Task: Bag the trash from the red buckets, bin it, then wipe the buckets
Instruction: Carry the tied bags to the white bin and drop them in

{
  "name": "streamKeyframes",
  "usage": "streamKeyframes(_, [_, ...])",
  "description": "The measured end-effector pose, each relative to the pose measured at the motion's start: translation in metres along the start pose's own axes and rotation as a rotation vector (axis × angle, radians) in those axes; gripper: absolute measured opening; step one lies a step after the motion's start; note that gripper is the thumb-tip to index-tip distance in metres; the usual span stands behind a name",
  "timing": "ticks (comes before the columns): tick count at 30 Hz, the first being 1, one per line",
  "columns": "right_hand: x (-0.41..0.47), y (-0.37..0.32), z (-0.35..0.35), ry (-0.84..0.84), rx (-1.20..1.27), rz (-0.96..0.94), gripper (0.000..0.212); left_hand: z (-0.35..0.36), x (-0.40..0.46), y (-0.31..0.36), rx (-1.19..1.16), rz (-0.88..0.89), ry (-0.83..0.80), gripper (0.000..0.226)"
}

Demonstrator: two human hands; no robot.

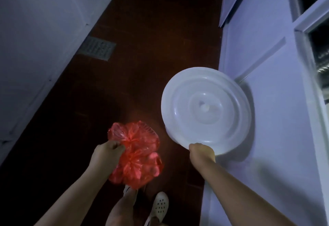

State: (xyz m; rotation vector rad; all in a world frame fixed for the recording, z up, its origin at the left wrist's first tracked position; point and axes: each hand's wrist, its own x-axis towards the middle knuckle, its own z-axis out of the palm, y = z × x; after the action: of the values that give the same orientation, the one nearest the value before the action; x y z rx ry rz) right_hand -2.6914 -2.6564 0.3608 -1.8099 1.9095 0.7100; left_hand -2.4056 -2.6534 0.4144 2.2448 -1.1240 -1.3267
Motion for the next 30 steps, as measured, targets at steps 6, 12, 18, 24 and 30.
streamKeyframes(6, [0.076,-0.019,0.033,0.132,-0.01,0.021,0.034,0.028,0.066,0.0,0.088,-0.015,-0.085,0.017])
streamKeyframes(12, [0.12,-0.027,0.078,0.081,-0.053,0.096,0.051,0.03,0.111,-0.007,0.178,-0.033,-0.14,0.019])
streamKeyframes(18, [0.132,-0.029,0.078,0.176,-0.164,0.089,0.05,0.024,0.13,-0.006,0.226,-0.009,-0.152,0.021])
streamKeyframes(24, [0.119,-0.024,0.065,0.341,-0.115,0.011,0.042,0.005,0.129,0.012,0.241,0.069,-0.122,0.024])
streamKeyframes(30, [0.088,-0.015,0.031,0.465,-0.011,0.003,0.038,-0.014,0.121,0.029,0.2,0.093,-0.099,0.02])
